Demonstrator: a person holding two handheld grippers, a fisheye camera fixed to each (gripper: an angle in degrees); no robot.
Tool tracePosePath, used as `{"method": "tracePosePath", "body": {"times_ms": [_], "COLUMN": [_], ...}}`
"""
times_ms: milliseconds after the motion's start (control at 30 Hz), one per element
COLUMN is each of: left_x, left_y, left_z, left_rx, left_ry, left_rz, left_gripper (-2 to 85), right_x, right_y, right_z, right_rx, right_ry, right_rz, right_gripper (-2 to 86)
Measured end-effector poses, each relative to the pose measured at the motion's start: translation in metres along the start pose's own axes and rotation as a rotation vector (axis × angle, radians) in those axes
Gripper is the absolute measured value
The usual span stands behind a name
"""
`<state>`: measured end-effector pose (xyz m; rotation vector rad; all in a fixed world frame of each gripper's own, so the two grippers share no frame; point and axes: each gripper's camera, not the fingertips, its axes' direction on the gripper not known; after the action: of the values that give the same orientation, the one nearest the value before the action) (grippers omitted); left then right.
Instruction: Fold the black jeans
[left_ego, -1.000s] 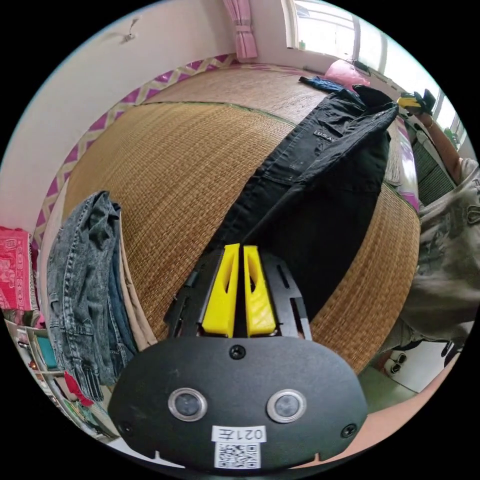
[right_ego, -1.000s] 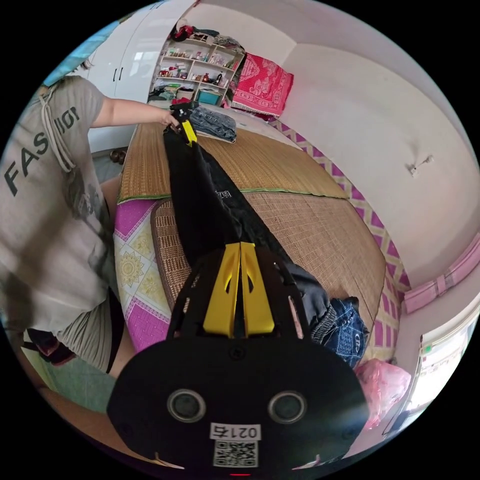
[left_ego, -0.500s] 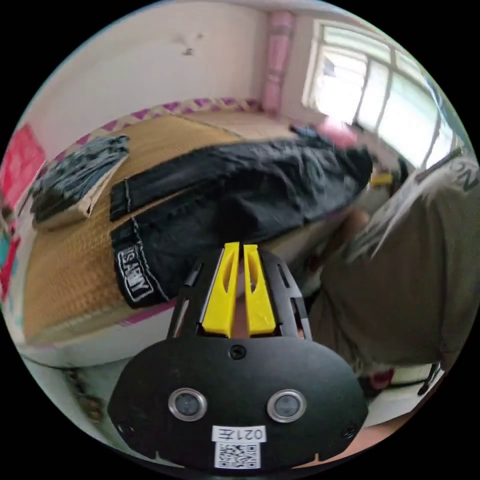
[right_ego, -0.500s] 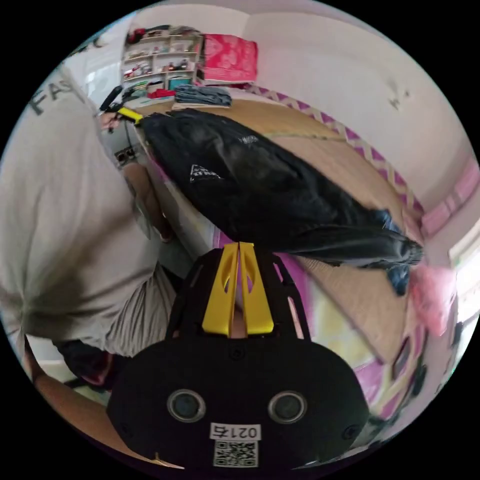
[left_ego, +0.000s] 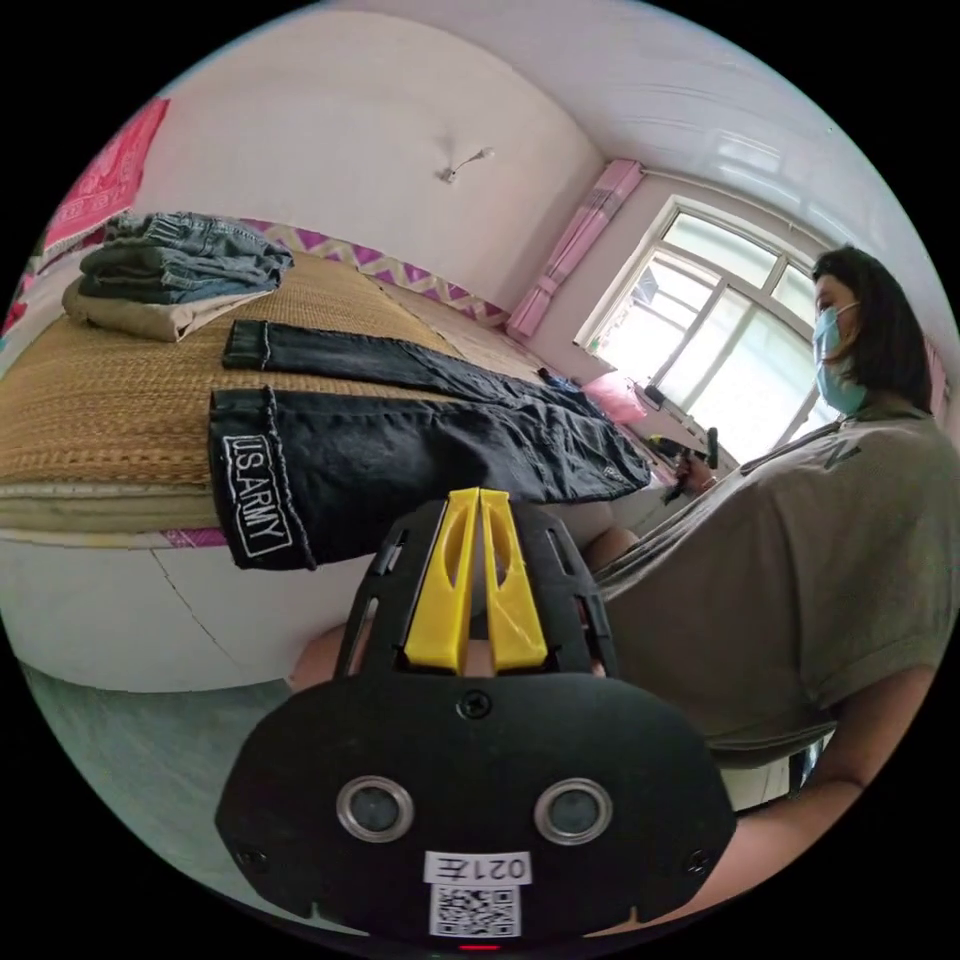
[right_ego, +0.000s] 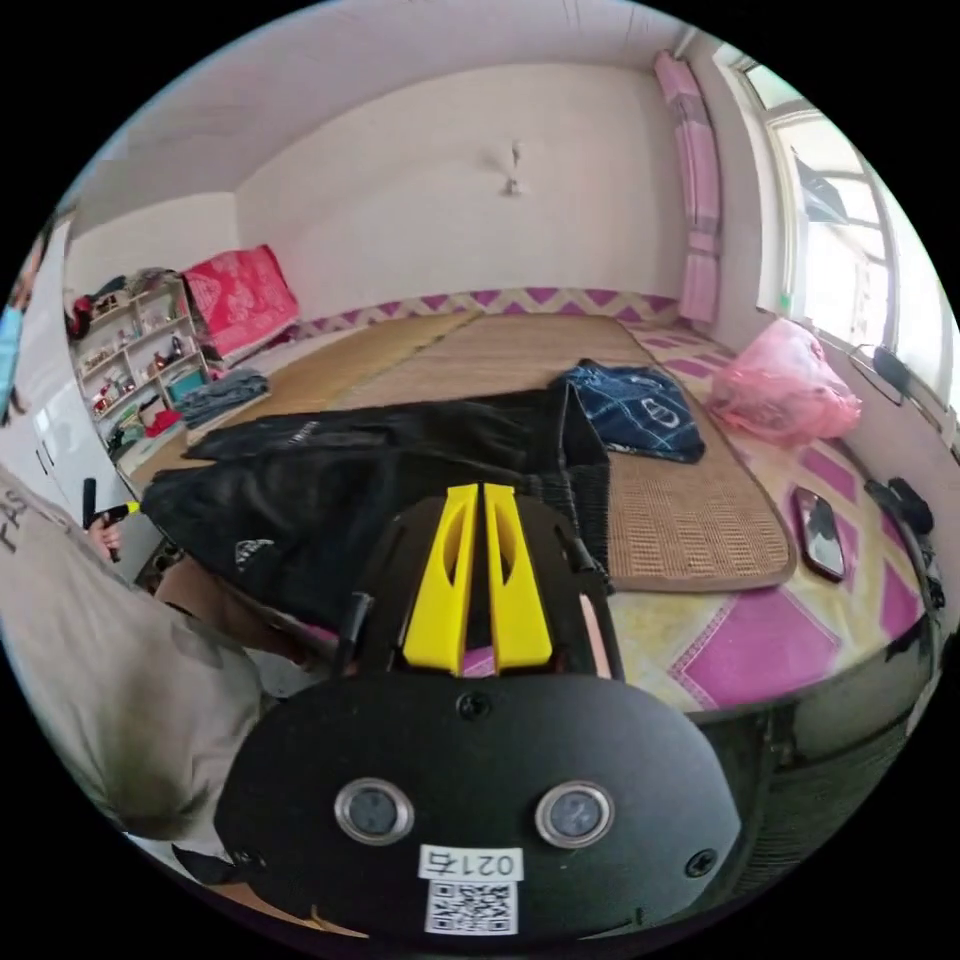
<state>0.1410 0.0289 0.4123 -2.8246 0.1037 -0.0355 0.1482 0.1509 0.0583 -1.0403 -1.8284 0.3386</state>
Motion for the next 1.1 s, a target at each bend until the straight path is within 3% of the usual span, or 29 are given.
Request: {"method": "tracePosePath", "body": {"times_ms": [67,200,367,633,800,1000,1100], "left_x": [0.005,0.021,0.017,-0.092,-0.118,-0.117,-0.116], "left_y": [-0.007,-0.050,-0.164,-0.284,-0.304,-0.320,-0.338], "left_z": [-0.014,-0.006,0.069,0.203,0.249,0.253,0.268], "left_rx": [0.092,0.080,-0.080,-0.370,-0.634,-0.643,-0.663], "left_ry": [-0.022,-0.185,-0.320,-0.353,-0.307,-0.242,-0.270], "left_rz": [-0.002,0.080,0.300,0.270,0.290,0.263,0.246], "left_gripper": [-0.6,1.3,9.0,12.9,9.7,0.1,-0.6], "right_x": [0.016,-0.004,-0.088,-0.131,-0.121,-0.121,-0.137], "right_y": [-0.020,-0.069,-0.171,-0.280,-0.316,-0.330,-0.336], "right_z": [0.036,0.089,0.197,0.378,0.433,0.467,0.463], "right_rx": [-0.049,-0.076,-0.134,-0.432,-0.573,-0.750,-0.698], "right_ry": [-0.066,-0.131,-0.148,-0.171,-0.258,-0.480,-0.439], "right_rz": [0.017,-0.093,-0.493,-0.767,-0.749,-0.727,-0.836], "right_gripper": [7.3,8.9,11.2,11.4,10.6,2.4,0.3]}}
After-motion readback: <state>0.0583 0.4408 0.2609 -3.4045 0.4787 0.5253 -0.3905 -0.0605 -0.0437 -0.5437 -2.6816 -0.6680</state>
